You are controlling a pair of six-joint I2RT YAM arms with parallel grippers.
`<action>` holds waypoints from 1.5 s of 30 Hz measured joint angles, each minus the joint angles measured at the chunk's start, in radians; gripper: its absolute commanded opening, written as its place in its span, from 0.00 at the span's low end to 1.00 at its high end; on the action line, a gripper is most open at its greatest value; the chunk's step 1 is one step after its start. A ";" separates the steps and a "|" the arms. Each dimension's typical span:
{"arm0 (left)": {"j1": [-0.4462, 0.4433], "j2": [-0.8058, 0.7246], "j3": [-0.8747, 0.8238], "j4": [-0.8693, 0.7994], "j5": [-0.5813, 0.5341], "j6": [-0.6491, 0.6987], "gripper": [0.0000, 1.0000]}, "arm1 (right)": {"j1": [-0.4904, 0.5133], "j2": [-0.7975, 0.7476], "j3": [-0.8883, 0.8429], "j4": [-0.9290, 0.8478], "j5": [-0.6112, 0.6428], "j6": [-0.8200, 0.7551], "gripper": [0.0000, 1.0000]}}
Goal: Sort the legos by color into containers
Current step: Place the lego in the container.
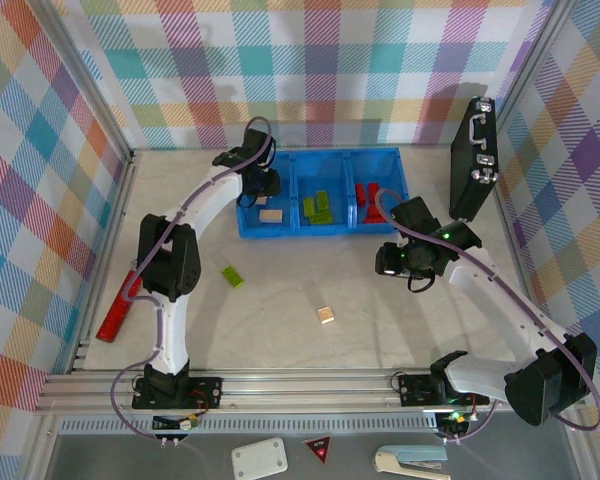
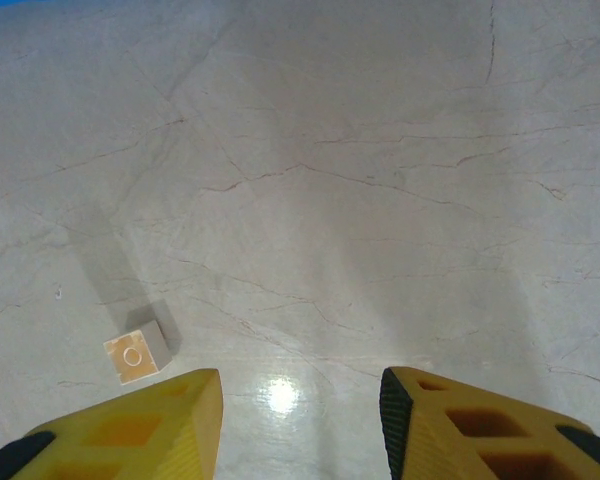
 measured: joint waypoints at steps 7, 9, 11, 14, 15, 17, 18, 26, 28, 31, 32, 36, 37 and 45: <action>0.003 0.097 0.038 0.017 0.018 0.010 0.36 | 0.000 0.000 0.000 -0.003 0.004 -0.003 0.47; 0.003 0.121 0.041 0.029 0.017 0.010 0.36 | 0.000 0.000 0.000 -0.003 0.007 -0.004 0.47; 0.003 0.141 0.044 0.035 0.015 0.010 0.36 | 0.000 0.000 0.000 -0.003 0.007 -0.004 0.47; 0.003 0.172 0.051 0.048 0.014 0.010 0.37 | 0.000 0.000 0.000 -0.003 0.007 -0.004 0.47; 0.003 0.182 0.056 0.049 0.015 0.010 0.37 | 0.000 0.000 0.000 -0.003 0.007 -0.003 0.47; 0.004 0.200 0.064 0.055 0.014 0.010 0.37 | 0.000 0.000 0.000 -0.003 0.007 -0.003 0.47; 0.004 0.208 0.068 0.055 0.014 0.010 0.38 | 0.000 0.000 0.000 -0.003 0.007 -0.004 0.47; 0.006 0.229 0.071 0.060 0.014 0.014 0.43 | 0.000 0.000 0.000 -0.003 0.007 -0.003 0.47; 0.008 0.229 0.076 0.061 0.014 0.014 0.43 | 0.000 0.000 0.000 -0.003 0.007 -0.003 0.47; 0.010 0.229 0.081 0.066 0.014 0.013 0.43 | 0.000 0.000 0.000 -0.004 0.007 -0.003 0.47; 0.010 0.229 0.081 0.069 0.015 0.013 0.43 | 0.000 0.000 0.000 -0.004 0.007 -0.003 0.47; 0.010 0.229 0.081 0.078 0.018 0.013 0.43 | 0.000 0.000 0.000 -0.003 0.007 -0.003 0.47; 0.010 0.229 0.081 0.078 0.018 0.013 0.43 | 0.000 0.000 0.000 -0.003 0.007 -0.003 0.47; 0.010 0.173 0.055 0.069 0.029 0.009 0.43 | 0.000 0.001 0.000 -0.001 0.003 -0.020 0.48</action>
